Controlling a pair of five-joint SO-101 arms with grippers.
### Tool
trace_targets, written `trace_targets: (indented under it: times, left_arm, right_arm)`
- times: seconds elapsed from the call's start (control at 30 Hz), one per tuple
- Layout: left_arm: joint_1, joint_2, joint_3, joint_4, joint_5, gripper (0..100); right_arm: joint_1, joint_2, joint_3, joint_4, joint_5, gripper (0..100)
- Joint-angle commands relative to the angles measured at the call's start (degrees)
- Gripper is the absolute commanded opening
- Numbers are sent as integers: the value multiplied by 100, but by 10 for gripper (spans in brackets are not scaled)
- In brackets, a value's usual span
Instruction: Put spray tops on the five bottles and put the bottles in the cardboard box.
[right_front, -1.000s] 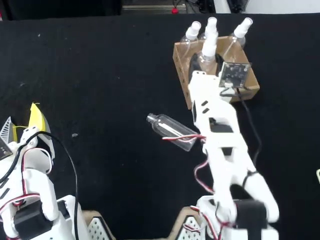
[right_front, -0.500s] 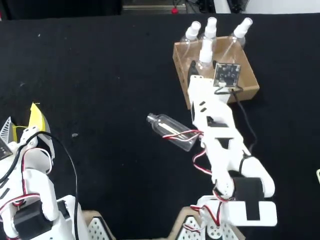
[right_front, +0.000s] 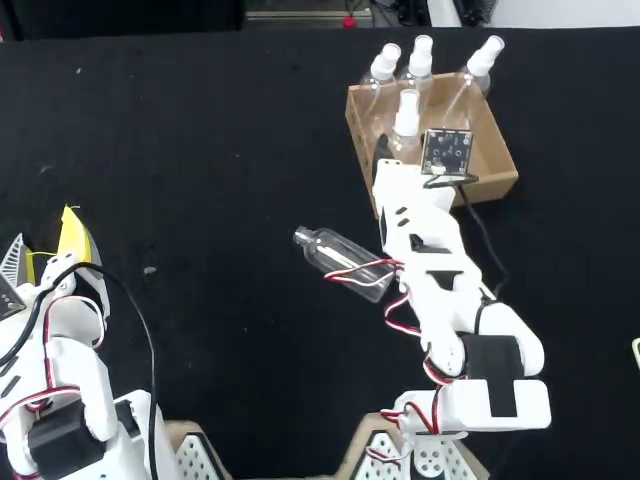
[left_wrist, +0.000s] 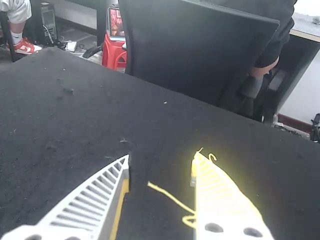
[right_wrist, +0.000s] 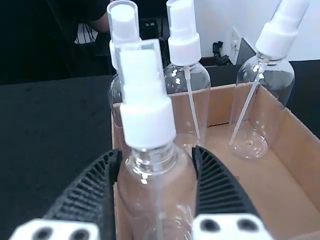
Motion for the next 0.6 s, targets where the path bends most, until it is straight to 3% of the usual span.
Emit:
trace_targets:
  times: [0.0, 0.33, 0.57]
  left_arm:
    - [-4, -26, -277, 44, 44, 200]
    - [-4, -26, -268, 44, 44, 200]
    - [-4, -26, -259, 44, 18, 200]
  right_arm:
    - [105, -22, -259, -185, 18, 114]
    - [-193, -22, -40, -193, 18, 357]
    - [-229, -22, -57, -202, 18, 368]
